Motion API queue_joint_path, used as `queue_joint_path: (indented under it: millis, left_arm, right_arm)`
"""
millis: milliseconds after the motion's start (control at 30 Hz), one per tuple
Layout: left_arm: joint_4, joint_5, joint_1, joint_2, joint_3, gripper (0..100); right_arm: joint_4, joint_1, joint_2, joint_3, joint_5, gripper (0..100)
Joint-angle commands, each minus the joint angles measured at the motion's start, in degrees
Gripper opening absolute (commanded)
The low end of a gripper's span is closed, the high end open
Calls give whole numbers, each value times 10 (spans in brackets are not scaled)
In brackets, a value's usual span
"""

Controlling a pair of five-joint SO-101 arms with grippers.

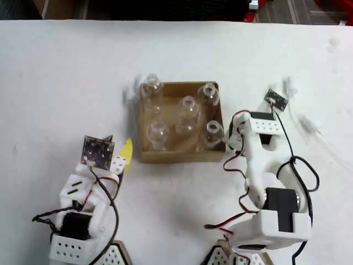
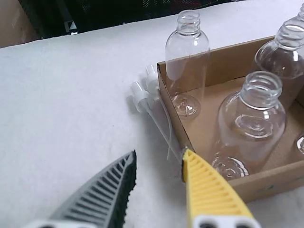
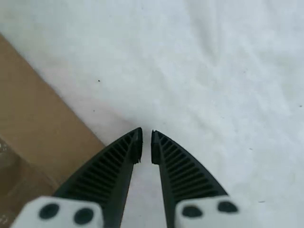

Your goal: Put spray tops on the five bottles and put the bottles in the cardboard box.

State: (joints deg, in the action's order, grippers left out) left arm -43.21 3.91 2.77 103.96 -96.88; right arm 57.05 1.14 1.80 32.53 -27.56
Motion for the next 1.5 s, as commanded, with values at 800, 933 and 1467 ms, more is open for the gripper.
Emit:
queue_joint_path:
  millis: [800, 933, 1467]
  left_arm:
    - [3, 7, -6, 5, 3, 146]
    - [3, 4, -36, 5, 4, 146]
    - [-18, 26, -51, 5, 18, 151]
  right_arm:
    - [3, 94, -7, -55, 18, 16]
    - [1, 101, -8, -55, 19, 16]
    - [-45, 102, -3, -50, 19, 16]
